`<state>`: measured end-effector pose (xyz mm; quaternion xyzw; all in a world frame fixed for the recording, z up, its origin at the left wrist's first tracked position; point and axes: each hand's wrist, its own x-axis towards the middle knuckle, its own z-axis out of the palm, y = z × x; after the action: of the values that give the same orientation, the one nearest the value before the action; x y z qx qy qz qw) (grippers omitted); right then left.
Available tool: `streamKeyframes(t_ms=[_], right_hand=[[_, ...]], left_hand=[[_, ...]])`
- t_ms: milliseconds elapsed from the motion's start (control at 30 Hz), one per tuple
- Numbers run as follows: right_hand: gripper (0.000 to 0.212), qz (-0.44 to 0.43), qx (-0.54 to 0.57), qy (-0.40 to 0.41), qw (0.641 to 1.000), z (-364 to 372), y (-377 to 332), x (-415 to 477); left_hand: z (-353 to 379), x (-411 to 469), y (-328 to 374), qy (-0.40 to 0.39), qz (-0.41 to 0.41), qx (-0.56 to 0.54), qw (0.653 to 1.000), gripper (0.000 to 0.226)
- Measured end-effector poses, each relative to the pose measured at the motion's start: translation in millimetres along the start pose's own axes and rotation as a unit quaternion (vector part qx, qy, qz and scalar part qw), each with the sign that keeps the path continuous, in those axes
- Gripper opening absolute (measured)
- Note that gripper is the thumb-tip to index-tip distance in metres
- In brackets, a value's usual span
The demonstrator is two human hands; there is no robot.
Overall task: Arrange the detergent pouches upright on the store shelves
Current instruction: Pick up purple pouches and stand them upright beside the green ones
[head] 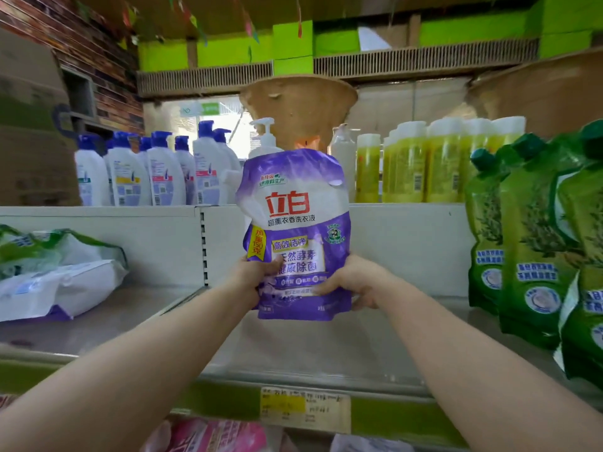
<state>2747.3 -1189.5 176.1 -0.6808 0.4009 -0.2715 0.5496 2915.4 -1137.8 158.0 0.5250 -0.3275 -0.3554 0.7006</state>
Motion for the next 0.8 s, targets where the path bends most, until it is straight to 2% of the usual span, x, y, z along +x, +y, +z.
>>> streamKeyframes(t_ms=[67,167,300,367,433,567,800], right_hand=[[0.085,-0.033,-0.046,0.044,0.997,6.1,3.7,9.2],[0.092,-0.056,-0.032,0.085,0.994,6.8,5.5,15.8],[0.107,-0.08,-0.068,0.092,0.99,11.4,6.4,24.4],[0.101,-0.082,-0.086,0.094,0.988,15.4,6.0,29.2],[0.09,-0.087,-0.083,0.091,0.989,18.3,6.2,31.5],[0.063,-0.086,-0.086,0.088,0.989,18.2,10.2,35.7],[0.066,-0.078,-0.093,0.094,0.988,19.6,13.5,33.5]], left_hand=[[2.5,8.6,-5.4,0.015,0.004,-0.034,0.999,0.01],[3.6,20.4,-10.7,0.035,0.017,-0.06,0.997,0.007],[-4.6,39.4,-7.8,0.06,-0.012,-0.131,0.989,0.037],[-8.3,49.9,-7.4,0.095,-0.015,-0.118,0.988,0.046],[-7.9,54.6,-6.3,0.125,-0.013,-0.105,0.987,0.043],[-6.7,56.9,-4.3,0.109,-0.013,-0.1,0.989,0.042],[-3.3,42.8,-5.9,0.126,0.002,-0.038,0.991,0.049]])
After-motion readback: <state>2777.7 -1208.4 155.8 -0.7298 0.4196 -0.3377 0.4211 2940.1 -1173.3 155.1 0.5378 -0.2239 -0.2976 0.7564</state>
